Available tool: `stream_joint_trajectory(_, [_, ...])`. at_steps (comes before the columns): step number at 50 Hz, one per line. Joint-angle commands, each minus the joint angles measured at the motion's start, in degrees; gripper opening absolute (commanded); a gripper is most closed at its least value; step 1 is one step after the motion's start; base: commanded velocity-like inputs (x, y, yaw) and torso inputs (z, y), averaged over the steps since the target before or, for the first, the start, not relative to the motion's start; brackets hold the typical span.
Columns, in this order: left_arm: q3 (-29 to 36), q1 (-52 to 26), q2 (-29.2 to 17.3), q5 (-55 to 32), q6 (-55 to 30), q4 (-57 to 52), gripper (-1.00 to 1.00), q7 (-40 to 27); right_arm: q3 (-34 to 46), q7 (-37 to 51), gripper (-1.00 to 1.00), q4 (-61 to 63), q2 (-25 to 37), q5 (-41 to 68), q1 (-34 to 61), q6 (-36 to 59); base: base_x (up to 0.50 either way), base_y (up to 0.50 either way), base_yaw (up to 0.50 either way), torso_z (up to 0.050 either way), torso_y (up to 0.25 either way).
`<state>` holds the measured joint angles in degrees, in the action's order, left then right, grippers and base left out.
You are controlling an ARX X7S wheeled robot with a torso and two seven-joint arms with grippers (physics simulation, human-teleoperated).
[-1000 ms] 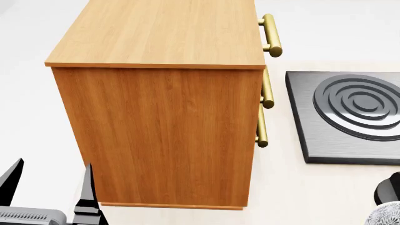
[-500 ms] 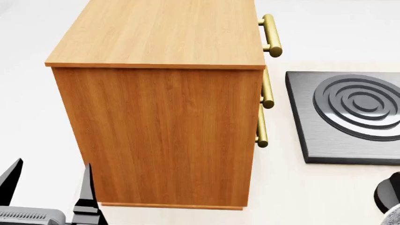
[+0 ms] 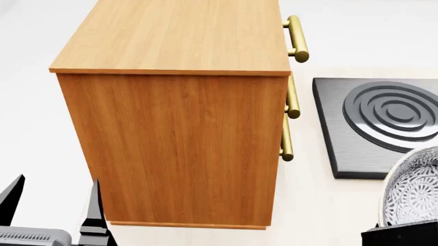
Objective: Put the bowl on the top of the cabinet.
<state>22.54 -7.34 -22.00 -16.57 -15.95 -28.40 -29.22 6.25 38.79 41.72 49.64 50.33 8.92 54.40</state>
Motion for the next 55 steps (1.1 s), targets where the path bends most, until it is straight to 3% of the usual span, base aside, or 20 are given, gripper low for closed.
stream_joint_trajectory(1, [0.0, 0.0, -0.1, -0.1, 0.2, 0.1, 1.00, -0.1, -3.6, 7.1, -1.00, 7.2, 0.8, 16.8, 17.9, 16.1, 0.00, 0.00, 0.00, 0.000, 0.000])
stream_joint_trajectory(2, [0.0, 0.0, -0.1, -0.1, 0.4, 0.4, 1.00, 0.0, -3.1, 11.2, -1.00, 5.1, 0.4, 25.3, 26.5, 21.1, 0.00, 0.00, 0.00, 0.000, 0.000])
stream_joint_trajectory(5, [0.1, 0.0, -0.1, -0.2, 0.3, 0.4, 1.00, -0.1, -1.2, 17.5, -1.00, 2.4, -0.7, 34.7, 35.9, 25.3, 0.00, 0.00, 0.00, 0.000, 0.000])
stream_joint_trajectory(10, [0.3, -0.2, 0.0, -0.2, 0.2, 0.5, 1.00, -0.1, 4.9, 27.0, -1.00, -3.9, -1.8, 47.6, 49.1, 28.3, 0.00, 0.00, 0.00, 0.000, 0.000])
stream_joint_trajectory(14, [0.4, -0.5, 0.0, -0.2, 0.2, 0.7, 1.00, 0.0, 14.1, 35.3, -1.00, -10.5, -2.5, 59.5, 63.4, 28.7, 0.00, 0.00, 0.00, 0.000, 0.000])
stream_joint_trajectory(20, [0.6, -0.7, 0.0, -0.2, -0.1, 0.8, 1.00, 0.0, 24.2, 40.4, -1.00, -18.2, -5.2, 67.7, 78.6, 29.5, 0.00, 0.00, 0.00, 0.000, 0.000])
stream_joint_trajectory(30, [0.9, -1.0, 0.1, -0.2, 0.2, 1.4, 1.00, 0.1, 32.6, 42.6, -1.00, -30.4, -10.6, 70.9, 95.1, 29.9, 0.00, 0.00, 0.00, 0.000, 0.000])
stream_joint_trajectory(47, [1.2, -1.0, -0.1, -0.1, -0.1, 1.3, 1.00, -0.2, 42.0, 45.1, -1.00, -50.3, -20.6, 70.8, 111.0, 27.2, 0.00, 0.00, 0.00, 0.000, 0.001])
stream_joint_trajectory(55, [1.6, -1.4, 0.0, -0.2, -0.4, 1.6, 1.00, -0.1, 43.7, 42.2, -1.00, -56.6, -24.2, 67.4, 115.6, 27.7, 0.00, 0.00, 0.00, 0.000, 0.000])
